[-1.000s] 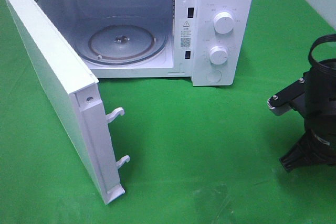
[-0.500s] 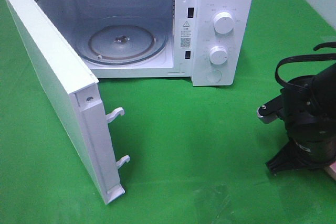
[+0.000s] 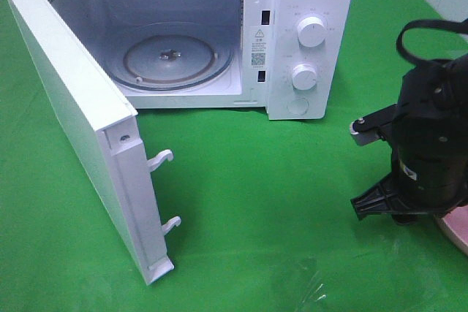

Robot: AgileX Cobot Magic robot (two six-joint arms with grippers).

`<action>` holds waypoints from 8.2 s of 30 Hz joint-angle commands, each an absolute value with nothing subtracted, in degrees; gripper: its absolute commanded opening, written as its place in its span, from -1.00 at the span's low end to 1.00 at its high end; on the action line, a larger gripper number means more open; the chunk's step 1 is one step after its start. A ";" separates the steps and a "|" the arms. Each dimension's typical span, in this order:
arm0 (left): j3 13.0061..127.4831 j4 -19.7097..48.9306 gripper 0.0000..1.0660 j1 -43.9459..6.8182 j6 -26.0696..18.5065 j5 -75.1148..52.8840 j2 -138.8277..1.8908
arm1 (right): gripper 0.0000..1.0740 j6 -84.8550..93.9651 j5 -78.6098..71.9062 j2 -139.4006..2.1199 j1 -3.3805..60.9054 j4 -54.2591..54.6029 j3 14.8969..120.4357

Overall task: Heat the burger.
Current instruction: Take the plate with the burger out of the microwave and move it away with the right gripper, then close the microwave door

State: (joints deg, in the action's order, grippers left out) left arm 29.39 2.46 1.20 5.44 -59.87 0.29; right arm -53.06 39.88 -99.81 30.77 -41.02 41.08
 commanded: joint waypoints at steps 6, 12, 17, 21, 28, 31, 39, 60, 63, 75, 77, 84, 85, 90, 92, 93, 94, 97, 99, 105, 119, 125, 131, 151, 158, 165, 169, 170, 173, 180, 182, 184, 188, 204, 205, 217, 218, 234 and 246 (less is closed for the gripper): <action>29.16 2.58 0.90 1.32 5.50 -59.64 1.38 | 0.14 -33.86 40.39 -83.94 30.48 -26.07 41.48; 29.16 2.58 0.90 1.32 5.50 -59.64 1.38 | 0.49 -22.69 41.65 -72.48 30.48 -16.44 41.48; 29.16 2.58 0.90 1.32 5.50 -59.64 1.38 | 0.50 -15.53 48.70 -62.11 30.48 -10.03 41.48; 29.16 2.58 0.90 1.32 5.50 -59.64 1.38 | 0.49 -13.87 52.88 -57.47 30.48 -8.77 41.48; 29.16 2.58 0.90 1.32 5.50 -59.64 1.38 | 0.46 -13.64 57.58 -47.78 30.48 -8.71 41.42; 29.16 2.58 0.90 1.32 5.50 -59.64 1.38 | 0.45 -13.64 60.05 -43.77 30.48 -8.71 41.42; 29.16 2.58 0.90 1.32 5.50 -59.64 1.38 | 0.42 -13.81 63.77 -32.31 30.48 -8.82 41.42; 29.16 2.58 0.90 1.32 5.50 -59.64 1.38 | 0.42 -3.27 57.81 -6.70 6.59 -3.67 29.45; 29.16 2.58 0.90 1.32 5.50 -59.64 1.38 | 0.42 -3.15 57.35 -4.24 5.27 -3.78 29.39; 29.16 2.81 0.90 1.32 5.50 -59.59 1.26 | 0.42 -2.98 57.24 1.72 3.84 -3.67 29.05; 29.16 2.81 0.90 1.32 5.50 -59.59 1.15 | 0.42 -2.98 57.24 1.72 3.84 -3.67 29.05; 29.16 2.81 0.90 1.32 5.50 -59.59 1.15 | 0.42 -2.98 57.24 1.72 3.84 -3.67 29.05; 29.16 2.81 0.90 1.32 5.50 -59.59 1.15 | 0.42 -2.98 57.24 1.72 3.84 -3.67 29.05; 29.16 2.81 0.90 1.32 5.50 -59.59 1.15 | 0.42 -2.98 57.24 1.72 3.84 -3.67 29.05; 29.16 2.81 0.90 1.32 5.50 -59.59 1.15 | 0.42 -2.98 57.24 1.72 3.84 -3.67 29.05; 29.16 2.81 0.90 1.32 5.50 -59.59 1.15 | 0.42 -2.98 57.24 1.72 3.84 -3.67 29.05; 29.16 2.81 0.90 1.32 5.50 -59.59 1.15 | 0.42 -2.98 57.24 1.72 3.84 -3.67 29.05; 29.16 2.81 0.90 1.32 5.50 -59.59 1.15 | 0.42 -2.98 57.24 1.72 3.84 -3.67 29.05; 29.16 2.81 0.90 1.32 5.50 -59.59 1.15 | 0.42 -2.98 57.24 1.72 3.84 -3.67 29.05; 29.16 2.81 0.90 1.32 5.50 -59.59 1.15 | 0.42 -2.98 57.24 1.72 3.84 -3.67 29.05; 29.16 3.38 0.90 1.32 5.50 -59.59 1.15 | 0.42 -2.98 57.24 1.72 3.84 -3.67 29.05; 33.35 2.75 0.84 1.32 5.44 -56.84 -2.06 | 0.42 -2.98 57.24 1.72 3.84 -3.67 29.05; 33.46 1.66 0.50 1.32 5.39 -53.46 -6.53 | 0.42 -2.98 57.24 1.72 3.84 -3.67 29.05; 33.35 -2.12 -0.99 1.32 5.33 -23.09 -31.97 | 0.42 -2.98 57.24 1.72 3.84 -3.67 29.05; 30.77 -2.18 -0.99 1.32 4.81 -10.43 -39.99 | 0.42 -2.98 57.24 1.72 3.84 -3.67 29.05; 19.94 -2.18 -0.99 1.32 3.55 14.84 -49.22 | 0.42 -2.98 57.24 1.72 3.84 -3.67 29.05; 15.87 -2.46 -0.99 1.32 3.55 27.50 -55.58 | 0.42 -2.98 57.24 1.72 3.84 -3.67 29.05; 14.84 -3.72 -0.99 1.32 3.55 33.29 -59.07 | 0.42 -2.98 57.24 1.72 3.84 -3.67 29.05; 14.50 -4.98 -0.99 1.32 3.55 35.81 -61.02 | 0.42 -2.98 57.24 1.72 3.84 -3.67 29.05; 14.21 -14.55 -0.99 1.32 7.51 51.05 -75.40 | 0.42 -2.98 57.24 1.72 3.84 -3.67 29.05; 14.21 -14.61 -0.99 1.32 8.14 52.71 -78.15 | 0.42 -2.98 57.24 1.72 3.84 -3.67 29.05; 14.78 -14.61 -0.99 1.20 8.31 54.37 -80.67 | 0.42 -2.98 57.24 1.72 3.84 -3.67 29.05; 17.25 -15.01 -0.99 -1.20 8.31 54.37 -84.11 | 0.42 -2.98 57.24 1.72 3.84 -3.67 29.05; 27.22 -12.89 -0.99 -12.89 7.96 53.80 -95.51 | 0.42 -2.98 57.24 1.72 3.84 -3.72 29.05; 28.42 -12.55 -0.99 -13.98 7.96 53.40 -96.60 | 0.42 -2.98 57.24 1.72 3.84 -3.72 29.05; 35.18 -4.53 -0.99 -20.11 7.96 52.31 -102.22 | 0.42 -2.98 57.24 1.72 3.84 -3.72 29.05; 36.78 -3.38 -0.99 -21.37 7.91 51.51 -103.25 | 0.42 -2.98 57.24 1.72 3.84 -3.72 29.05; 50.19 0.00 -0.99 -28.65 7.96 47.15 -111.61 | 0.42 -2.98 57.24 1.72 3.84 -3.72 29.05; 59.93 1.20 -0.99 -30.88 7.96 43.83 -116.48 | 0.42 -2.98 57.24 1.72 3.84 -3.72 29.05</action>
State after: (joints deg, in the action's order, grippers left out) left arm 57.58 -5.27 -32.43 7.91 41.54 -116.43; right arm -3.38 57.93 0.29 4.24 -3.67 29.22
